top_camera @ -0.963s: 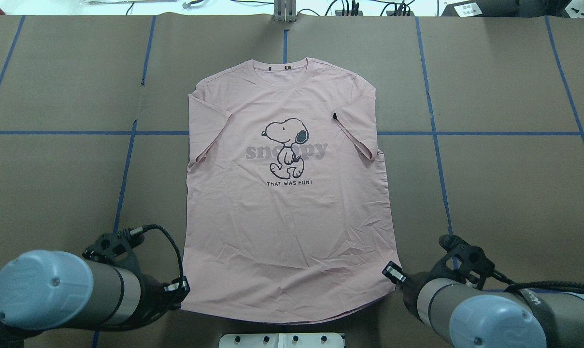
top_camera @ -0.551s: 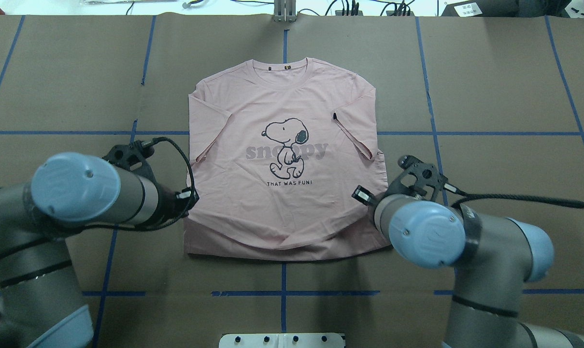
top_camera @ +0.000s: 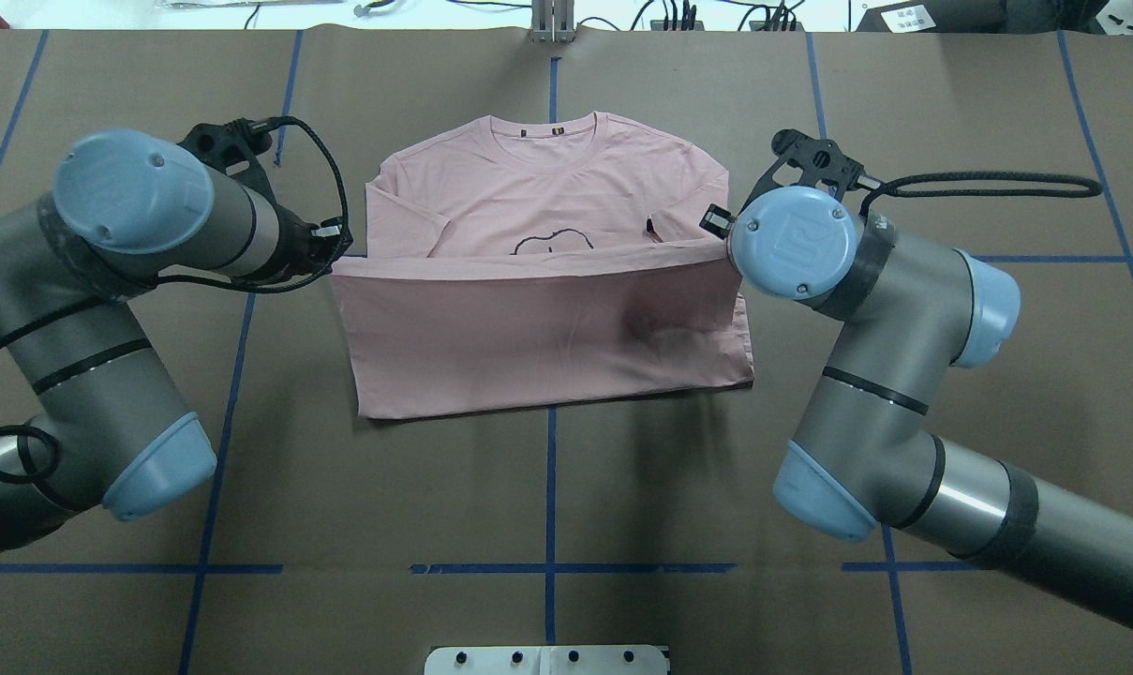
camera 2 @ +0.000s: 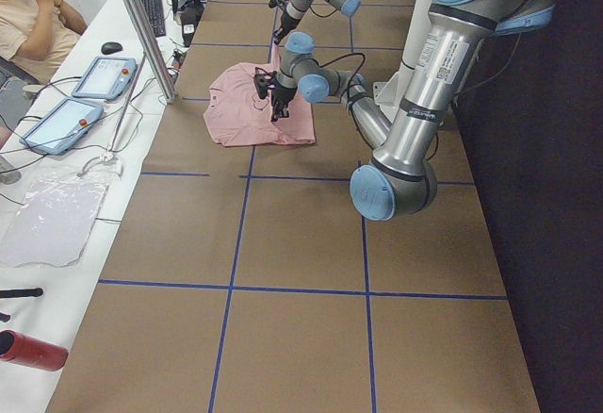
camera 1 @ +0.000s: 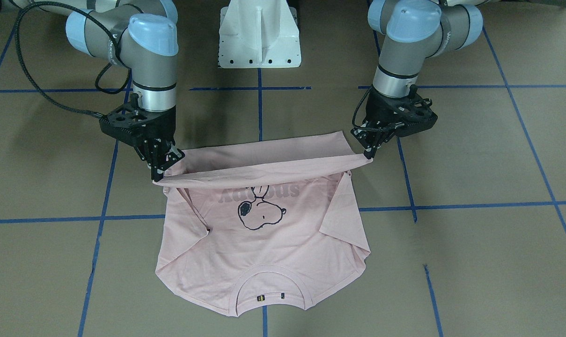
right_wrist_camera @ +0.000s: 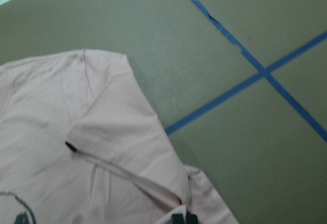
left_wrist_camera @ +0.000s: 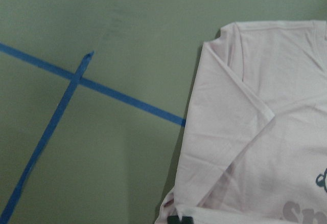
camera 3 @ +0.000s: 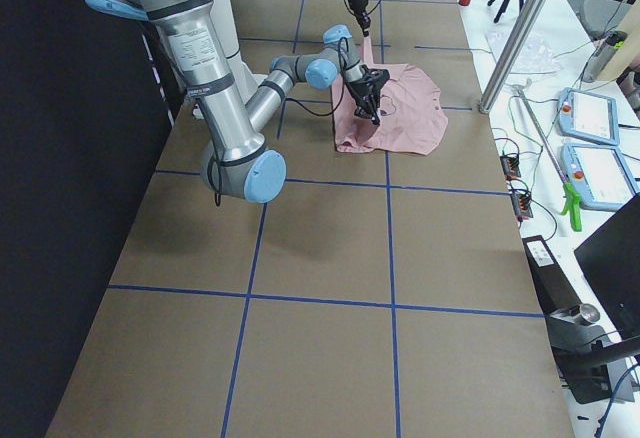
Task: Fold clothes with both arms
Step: 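Lay the hem over the collar with both grippers and release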
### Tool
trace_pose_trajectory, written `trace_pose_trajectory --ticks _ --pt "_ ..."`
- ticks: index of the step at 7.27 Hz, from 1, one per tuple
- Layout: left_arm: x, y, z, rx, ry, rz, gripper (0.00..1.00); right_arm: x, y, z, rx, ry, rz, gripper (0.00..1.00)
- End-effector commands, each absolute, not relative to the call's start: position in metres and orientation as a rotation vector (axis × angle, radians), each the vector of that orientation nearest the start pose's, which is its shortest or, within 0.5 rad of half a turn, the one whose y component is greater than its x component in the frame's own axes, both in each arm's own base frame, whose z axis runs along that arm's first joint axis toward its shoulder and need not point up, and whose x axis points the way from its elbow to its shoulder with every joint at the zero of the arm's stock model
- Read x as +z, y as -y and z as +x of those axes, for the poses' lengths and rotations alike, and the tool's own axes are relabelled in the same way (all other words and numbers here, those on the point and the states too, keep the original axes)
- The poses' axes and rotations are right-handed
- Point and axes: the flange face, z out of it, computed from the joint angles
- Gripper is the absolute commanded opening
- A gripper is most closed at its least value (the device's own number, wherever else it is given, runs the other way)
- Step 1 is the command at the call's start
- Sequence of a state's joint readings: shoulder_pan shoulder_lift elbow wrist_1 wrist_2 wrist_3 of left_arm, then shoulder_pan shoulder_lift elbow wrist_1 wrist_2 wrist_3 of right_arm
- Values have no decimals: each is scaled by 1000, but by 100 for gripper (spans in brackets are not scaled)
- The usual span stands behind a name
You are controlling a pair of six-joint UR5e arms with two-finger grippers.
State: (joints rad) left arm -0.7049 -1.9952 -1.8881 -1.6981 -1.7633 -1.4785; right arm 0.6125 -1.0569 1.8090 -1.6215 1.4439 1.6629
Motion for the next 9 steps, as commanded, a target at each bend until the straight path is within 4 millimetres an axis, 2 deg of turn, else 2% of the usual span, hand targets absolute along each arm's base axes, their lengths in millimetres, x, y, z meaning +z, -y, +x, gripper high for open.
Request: trace_pose_trajectory --ticks 1,2,3,4,5,6,8,9 --pt "264 490 377 -506 -883 206 0 281 510 -424 721 658 316 0" --pt "261 493 376 -518 -882 223 0 282 513 -422 705 668 306 0" --pt "264 499 380 -521 -871 225 0 271 523 -415 714 681 316 0" --pt "263 515 393 -538 -845 246 0 255 545 -416 699 689 308 0" --pt "261 523 400 -544 -835 250 0 247 559 -425 701 684 301 0" --pt "260 530 391 -559 -836 260 0 242 566 -424 702 684 304 0" --pt "265 539 387 -572 -826 263 0 263 581 -438 670 643 304 0" --pt "271 550 398 -571 -834 268 0 275 593 -449 671 644 305 0"
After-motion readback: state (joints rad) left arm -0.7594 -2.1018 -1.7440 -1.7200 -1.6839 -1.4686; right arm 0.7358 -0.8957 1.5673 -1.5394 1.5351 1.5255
